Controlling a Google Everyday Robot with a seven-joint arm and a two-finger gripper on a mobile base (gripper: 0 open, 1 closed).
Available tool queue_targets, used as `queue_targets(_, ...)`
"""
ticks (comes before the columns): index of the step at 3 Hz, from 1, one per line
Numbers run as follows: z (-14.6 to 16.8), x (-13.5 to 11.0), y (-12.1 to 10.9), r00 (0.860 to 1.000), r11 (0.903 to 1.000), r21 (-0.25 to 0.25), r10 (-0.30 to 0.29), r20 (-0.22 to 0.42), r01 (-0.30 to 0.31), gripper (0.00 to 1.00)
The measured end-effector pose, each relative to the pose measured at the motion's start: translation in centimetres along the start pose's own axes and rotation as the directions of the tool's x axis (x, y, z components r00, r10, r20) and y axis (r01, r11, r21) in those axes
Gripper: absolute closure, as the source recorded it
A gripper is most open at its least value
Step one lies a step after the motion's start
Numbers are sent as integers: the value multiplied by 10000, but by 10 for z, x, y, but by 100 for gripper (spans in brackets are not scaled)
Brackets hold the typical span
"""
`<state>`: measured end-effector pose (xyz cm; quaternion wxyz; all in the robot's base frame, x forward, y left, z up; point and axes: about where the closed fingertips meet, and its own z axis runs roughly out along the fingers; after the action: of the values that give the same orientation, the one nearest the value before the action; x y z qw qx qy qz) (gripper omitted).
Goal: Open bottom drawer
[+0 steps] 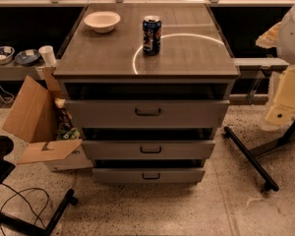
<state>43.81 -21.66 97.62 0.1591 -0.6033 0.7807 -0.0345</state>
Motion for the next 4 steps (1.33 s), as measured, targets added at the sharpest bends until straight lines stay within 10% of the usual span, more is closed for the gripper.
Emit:
queue_targets(2, -3, -1, -3, 9994, 9999, 107, -31, -348, 34, 0)
queue_targets(4, 74, 24, 14, 9771, 9980, -71, -625, -2032, 624, 0)
